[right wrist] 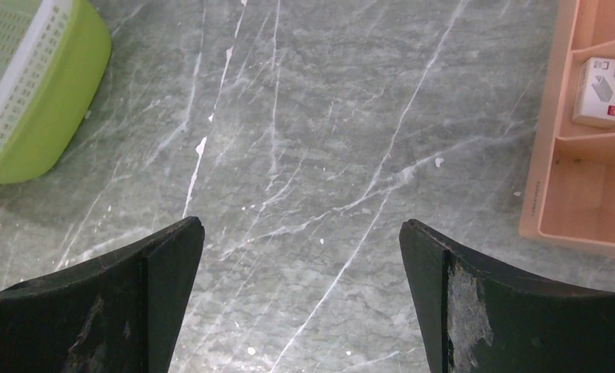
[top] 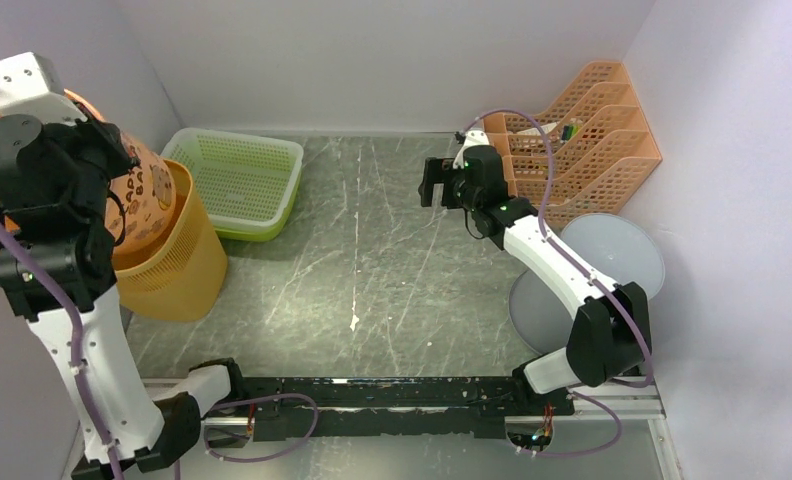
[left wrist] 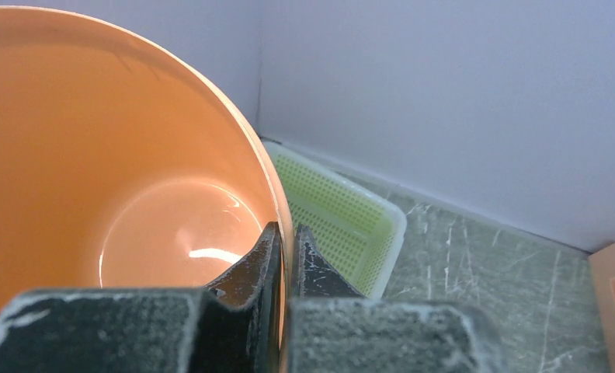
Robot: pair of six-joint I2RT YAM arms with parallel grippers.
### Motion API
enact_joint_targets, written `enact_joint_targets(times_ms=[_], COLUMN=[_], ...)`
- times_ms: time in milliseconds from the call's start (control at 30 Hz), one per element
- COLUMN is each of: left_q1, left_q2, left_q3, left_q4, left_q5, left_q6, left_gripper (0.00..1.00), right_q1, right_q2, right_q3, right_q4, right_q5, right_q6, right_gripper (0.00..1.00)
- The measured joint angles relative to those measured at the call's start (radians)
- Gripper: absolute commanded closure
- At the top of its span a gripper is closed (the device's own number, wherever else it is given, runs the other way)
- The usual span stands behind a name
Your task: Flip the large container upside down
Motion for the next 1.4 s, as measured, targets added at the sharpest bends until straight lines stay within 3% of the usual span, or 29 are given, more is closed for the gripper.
enact_joint_targets(times_ms=[267, 500, 667, 833, 1033, 1133, 1267, 1400], left_q1=[0.0, 0.0, 0.0, 0.0, 0.0, -0.003, -0.082, -0.275], left_q2=[-0.049, -0.141, -0.232, -0.227, -0.217, -0.209, -0.166, -0.059], left_q3=[0.036, -0.01, -0.22, -0.42, -0.705, -0.801, -0.801, -0.691], left_q4=[0.066, 0.265, 0.515, 0.744, 1.126, 1.221, 1.193, 1.076], left_q5=[0.138, 0.374, 0.581, 0.751, 0.879, 0.91, 0.896, 0.804], left_q6=[-0.004, -0.106, -0.26, -0.452, -0.76, -0.84, -0.791, -0.632], left_gripper=[0.93, 0.93, 0.93, 0.93, 0.93, 0.93, 0.93, 0.93], right_q1=[0.0, -0.017, -0.12, -0.257, -0.293, -0.293, -0.295, -0.298], right_q2=[0.0, 0.0, -0.002, -0.021, -0.021, -0.021, -0.021, -0.016], right_q3=[0.028, 0.054, 0.135, 0.164, 0.215, 0.238, 0.246, 0.246], right_q4=[0.002, -0.005, -0.004, 0.011, 0.013, 0.013, 0.016, 0.017], right_q5=[0.025, 0.076, 0.087, 0.078, 0.055, 0.039, 0.035, 0.031], right_q6=[0.002, 0.011, 0.032, 0.067, 0.076, 0.077, 0.077, 0.077], right_gripper=[0.0, 0.0, 0.0, 0.0, 0.0, 0.0, 0.0, 0.0])
